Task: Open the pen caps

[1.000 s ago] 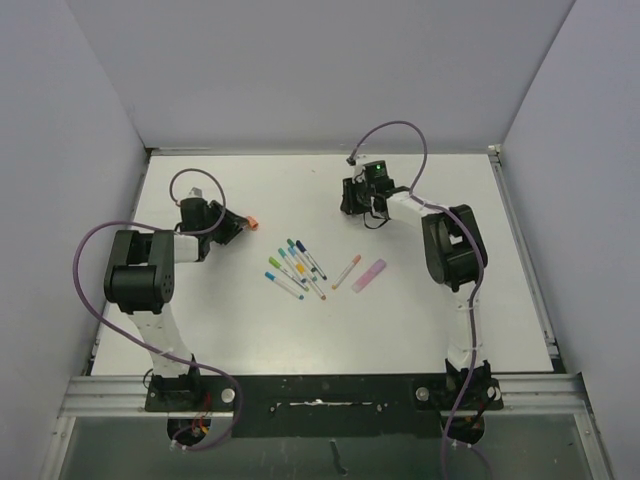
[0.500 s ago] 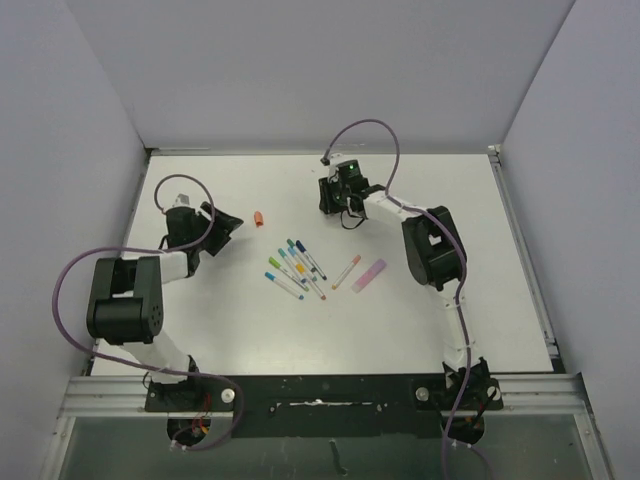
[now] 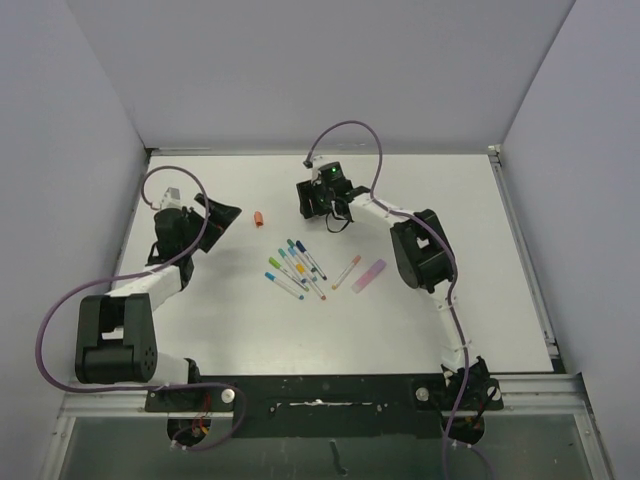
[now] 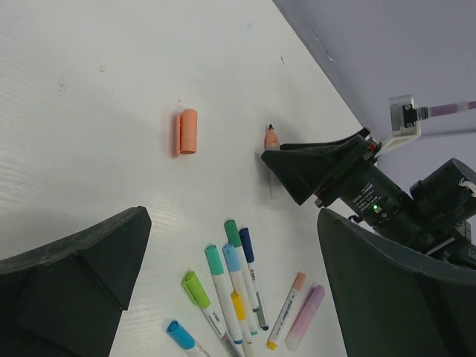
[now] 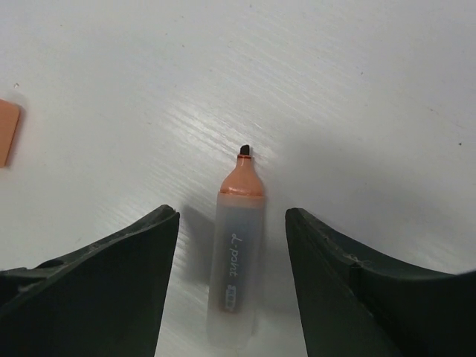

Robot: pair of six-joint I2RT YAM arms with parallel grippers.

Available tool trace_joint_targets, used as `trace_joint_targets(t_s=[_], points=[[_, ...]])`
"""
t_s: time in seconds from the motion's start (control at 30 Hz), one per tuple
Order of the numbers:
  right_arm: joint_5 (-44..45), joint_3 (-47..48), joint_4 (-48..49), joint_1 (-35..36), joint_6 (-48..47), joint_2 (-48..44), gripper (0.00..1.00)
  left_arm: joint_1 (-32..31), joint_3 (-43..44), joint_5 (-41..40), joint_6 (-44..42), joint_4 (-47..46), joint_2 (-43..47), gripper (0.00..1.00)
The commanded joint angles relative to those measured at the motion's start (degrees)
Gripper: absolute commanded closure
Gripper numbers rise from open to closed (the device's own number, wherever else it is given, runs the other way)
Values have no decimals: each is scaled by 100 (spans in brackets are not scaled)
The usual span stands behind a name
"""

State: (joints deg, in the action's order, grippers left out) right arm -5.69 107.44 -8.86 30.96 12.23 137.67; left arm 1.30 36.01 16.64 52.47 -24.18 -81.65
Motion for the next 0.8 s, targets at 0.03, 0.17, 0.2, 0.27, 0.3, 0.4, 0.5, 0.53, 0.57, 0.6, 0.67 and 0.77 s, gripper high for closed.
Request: trace_joint_targets(t_s=[0.03,0.17,0.2,0.27,0.3,0.4,0.5,0.53,0.57,0.6,0.67,0.77], points=[[93,132,107,-17,17,-12,36,11,-58,183,22,-488,278,2],[42,-381,581,-95,8,-502,29,11,-138,163,191,-754,221,2],[-9,-540,707,-117,6,-704,28,11,-182,165,209,-850,215,2],[-31,-932,841,-183,-1,-1139,27,-2,-180,189,180,-865,210,2],[-29,-1115,850,-219,-12,-1386,26,-25,-151,190,123,-811,223,2],[-21,-1634,662,-255,-102,-2081,20,-104,7,131,-131,-467,240,2],[-56,-2017,201,-209,-210,-2621,19,-121,47,142,-234,-332,230,2],[-94,-2152,49,-183,-257,-2758,19,-123,53,153,-241,-313,222,2],[-142,-2277,-102,-140,-313,-2872,19,-125,55,182,-245,-293,209,2],[-140,-2387,-253,-63,-383,-2987,20,-129,55,223,-253,-289,199,2],[5,-2597,-471,114,-512,-3121,20,-129,64,259,-248,-274,176,2],[324,-2982,-591,401,-708,-3333,21,-138,77,301,-241,-256,167,2]])
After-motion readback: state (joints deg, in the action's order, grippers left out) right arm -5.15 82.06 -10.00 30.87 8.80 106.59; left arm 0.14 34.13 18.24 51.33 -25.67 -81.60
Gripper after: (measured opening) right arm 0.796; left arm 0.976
